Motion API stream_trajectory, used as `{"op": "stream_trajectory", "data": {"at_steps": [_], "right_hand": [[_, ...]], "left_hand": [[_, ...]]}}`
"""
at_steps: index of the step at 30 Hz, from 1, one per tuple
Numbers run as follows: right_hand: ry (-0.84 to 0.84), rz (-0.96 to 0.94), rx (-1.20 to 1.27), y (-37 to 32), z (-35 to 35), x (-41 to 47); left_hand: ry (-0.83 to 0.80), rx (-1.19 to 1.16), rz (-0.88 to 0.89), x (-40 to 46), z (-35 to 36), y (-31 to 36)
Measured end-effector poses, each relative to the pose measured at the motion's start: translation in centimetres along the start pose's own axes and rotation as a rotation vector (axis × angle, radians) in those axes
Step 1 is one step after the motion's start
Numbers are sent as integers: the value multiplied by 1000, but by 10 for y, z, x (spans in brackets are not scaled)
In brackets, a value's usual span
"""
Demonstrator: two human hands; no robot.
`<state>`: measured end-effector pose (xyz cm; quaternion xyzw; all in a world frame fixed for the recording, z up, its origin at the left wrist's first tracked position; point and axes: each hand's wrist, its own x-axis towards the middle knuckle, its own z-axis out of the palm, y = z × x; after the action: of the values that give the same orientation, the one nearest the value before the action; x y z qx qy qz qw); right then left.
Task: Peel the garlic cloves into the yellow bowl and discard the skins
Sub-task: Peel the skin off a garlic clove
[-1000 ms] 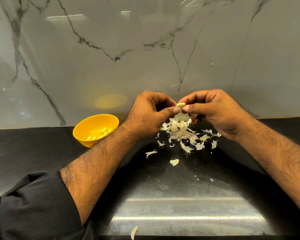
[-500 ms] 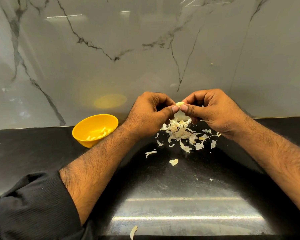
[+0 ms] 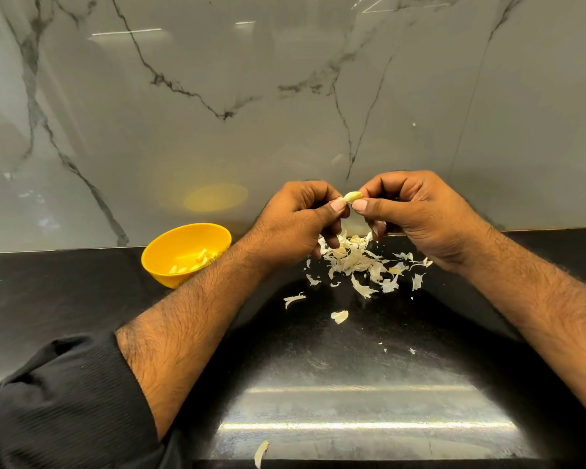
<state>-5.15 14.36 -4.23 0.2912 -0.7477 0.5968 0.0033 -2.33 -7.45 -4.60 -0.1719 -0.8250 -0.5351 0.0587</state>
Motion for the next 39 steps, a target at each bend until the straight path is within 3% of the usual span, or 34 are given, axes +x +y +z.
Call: {"op": "stream_trajectory", "data": {"at_steps": [3,10,22,26,34,39], "right_hand": [[17,26,39,0,-1,1],[49,71,-1,1,-2,2],[7,155,218,-2,5,2],[65,222,245,0,5,2],[78,280,-33,8,2,4],[-31,264,-505,6,4,4]], "left_hand": [[6,9,12,-1,2,1],[72,117,241,0,-2,-2],[109,68,328,2,4,-4],[124,54,359,1,5,-2],[219,-136,229,4,-1,-7],[199,-170,166,4,-4,-5]]}}
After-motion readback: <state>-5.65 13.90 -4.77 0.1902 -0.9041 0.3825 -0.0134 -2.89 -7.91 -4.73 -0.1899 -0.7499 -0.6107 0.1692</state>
